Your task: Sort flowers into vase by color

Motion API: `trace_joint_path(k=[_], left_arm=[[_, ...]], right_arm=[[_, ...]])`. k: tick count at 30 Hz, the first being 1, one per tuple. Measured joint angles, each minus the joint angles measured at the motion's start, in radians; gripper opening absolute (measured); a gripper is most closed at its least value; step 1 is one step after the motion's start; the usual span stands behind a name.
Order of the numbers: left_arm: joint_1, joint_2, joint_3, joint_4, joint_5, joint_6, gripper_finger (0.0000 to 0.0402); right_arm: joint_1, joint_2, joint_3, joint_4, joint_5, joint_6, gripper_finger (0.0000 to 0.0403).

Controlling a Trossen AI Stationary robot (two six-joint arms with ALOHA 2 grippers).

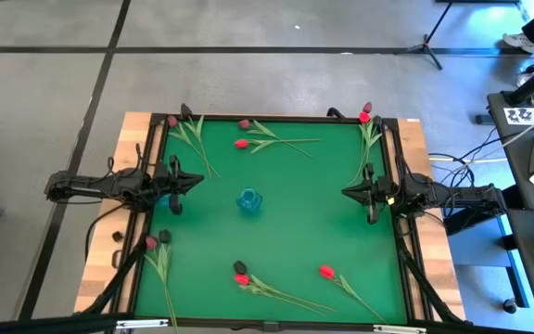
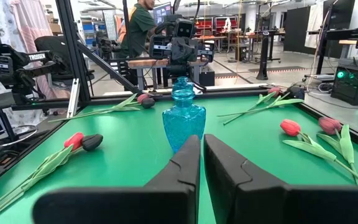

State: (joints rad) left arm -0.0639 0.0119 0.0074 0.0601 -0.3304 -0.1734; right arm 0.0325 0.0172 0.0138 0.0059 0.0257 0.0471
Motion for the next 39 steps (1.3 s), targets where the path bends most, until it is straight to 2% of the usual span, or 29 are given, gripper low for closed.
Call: trace_joint_path(k=[18,25,34,39], left_arm=[[0.000,0.000,0.000,0.000,0.000,0.000,0.0000],[0.000,0.000,0.000,0.000,0.000,0.000,0.0000],[0.000,0.000,0.000,0.000,-0.001,0.000,0.0000],[0.000,0.000,0.000,0.009,-0.103,0.064,0.0000]], right_arm=[[0.000,0.000,0.000,-0.003,-0.006,0.000,0.0024],[-0.102,0.028,0.000,-0.007,-0.029,0.000,0.0024],[-0.158,0.029,0.000,0.008,0.023,0.000,0.0024],[-0.157,0.029,-0.001,0.016,0.033,0.000,0.0024]])
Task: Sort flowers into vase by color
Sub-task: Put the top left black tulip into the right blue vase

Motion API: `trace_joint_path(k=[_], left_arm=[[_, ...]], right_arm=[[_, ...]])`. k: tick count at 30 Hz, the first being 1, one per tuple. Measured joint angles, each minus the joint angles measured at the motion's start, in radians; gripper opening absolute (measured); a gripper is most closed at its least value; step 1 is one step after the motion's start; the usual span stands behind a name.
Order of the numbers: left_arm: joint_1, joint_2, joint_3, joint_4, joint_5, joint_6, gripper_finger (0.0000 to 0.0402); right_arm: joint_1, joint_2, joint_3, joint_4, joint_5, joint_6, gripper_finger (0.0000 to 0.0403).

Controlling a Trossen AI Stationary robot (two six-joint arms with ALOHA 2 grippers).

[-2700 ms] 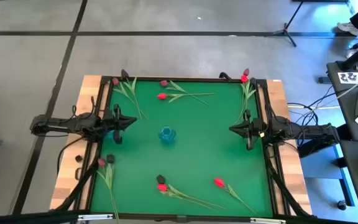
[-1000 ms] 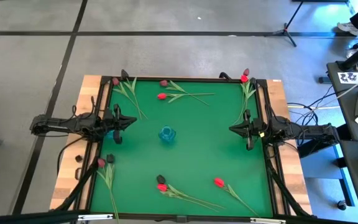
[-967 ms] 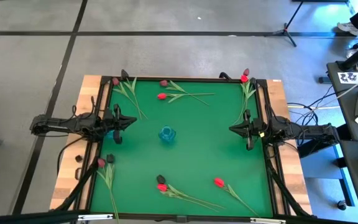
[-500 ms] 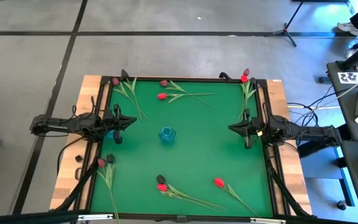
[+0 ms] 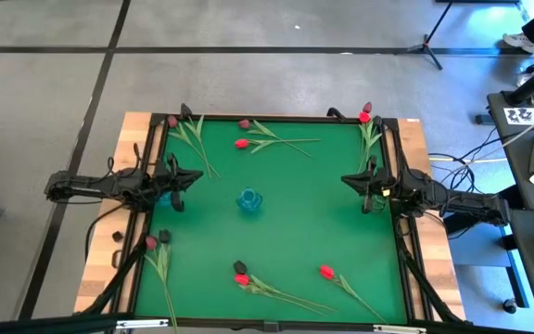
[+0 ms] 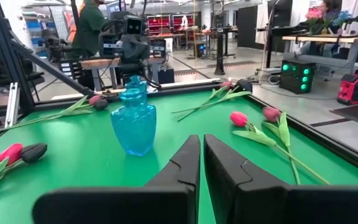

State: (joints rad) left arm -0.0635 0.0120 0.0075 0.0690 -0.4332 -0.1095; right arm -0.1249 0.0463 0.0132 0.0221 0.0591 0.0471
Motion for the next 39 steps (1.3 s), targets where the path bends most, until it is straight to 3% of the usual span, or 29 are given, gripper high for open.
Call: trace_joint_path(k=[6,11,15,22,31,35,39], left_arm=[[0.000,0.000,0.000,0.111,0.005,-0.136,0.0000],[0.000,0.000,0.000,0.334,0.006,-0.414,0.0000],[0.000,-0.001,0.001,0.429,-0.083,-0.412,0.0000],[0.000,0.047,0.003,0.310,-0.212,-0.610,0.0000],[0.015,0.371,0.149,0.287,-0.385,-0.627,0.0000],[0.097,0.537,0.286,0.052,-0.379,-0.762,0.0000],[0.254,0.665,0.430,-0.183,-0.275,-0.824,0.0000]], right_arm=[[0.000,0.000,0.000,0.001,-0.002,0.000,0.0024],[0.000,0.000,0.000,0.001,-0.004,0.000,0.0024],[0.000,0.000,0.000,0.002,-0.006,0.000,0.0024],[0.000,0.000,0.000,0.003,-0.006,0.000,0.0024],[0.000,0.000,0.000,0.003,-0.006,0.000,0.0024],[0.000,0.000,0.000,0.003,-0.006,0.000,0.0024],[0.000,0.000,0.000,0.003,-0.006,0.000,0.0024]])
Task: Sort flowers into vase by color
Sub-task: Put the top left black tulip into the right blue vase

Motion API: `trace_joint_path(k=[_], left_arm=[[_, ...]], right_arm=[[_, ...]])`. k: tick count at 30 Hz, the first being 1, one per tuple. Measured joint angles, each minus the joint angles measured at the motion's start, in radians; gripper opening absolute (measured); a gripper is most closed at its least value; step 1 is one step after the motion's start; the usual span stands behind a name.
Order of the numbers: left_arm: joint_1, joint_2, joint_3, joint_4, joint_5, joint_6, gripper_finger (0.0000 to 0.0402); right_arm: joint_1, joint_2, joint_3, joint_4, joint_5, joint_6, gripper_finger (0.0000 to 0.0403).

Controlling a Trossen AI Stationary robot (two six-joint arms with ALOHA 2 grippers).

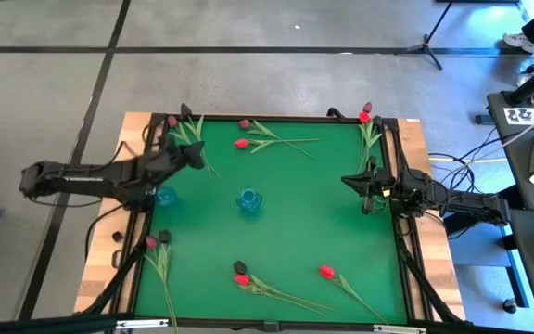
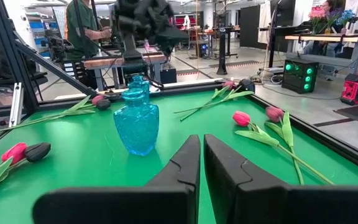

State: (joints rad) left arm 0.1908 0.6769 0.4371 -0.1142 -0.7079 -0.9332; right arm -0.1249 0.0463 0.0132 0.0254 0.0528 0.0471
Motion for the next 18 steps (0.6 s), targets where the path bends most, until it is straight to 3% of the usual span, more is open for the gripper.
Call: trace_joint_path(k=[3,7,12,18], left_arm=[[0.145,0.071,0.083,-0.084,0.143,0.044,0.0008],[0.332,0.149,0.119,-0.099,0.310,0.073,0.0051],[0.523,0.247,0.119,-0.147,0.372,-0.011,0.0130],[0.637,0.430,0.154,-0.125,0.446,-0.061,0.0194]], right_arm=[[0.000,0.000,0.000,0.000,0.000,0.000,0.0024],[0.000,0.000,0.000,0.000,0.000,0.000,0.0024],[0.000,0.000,0.000,0.000,0.000,0.000,0.0024],[0.000,0.000,0.000,0.000,0.000,0.000,0.0024]])
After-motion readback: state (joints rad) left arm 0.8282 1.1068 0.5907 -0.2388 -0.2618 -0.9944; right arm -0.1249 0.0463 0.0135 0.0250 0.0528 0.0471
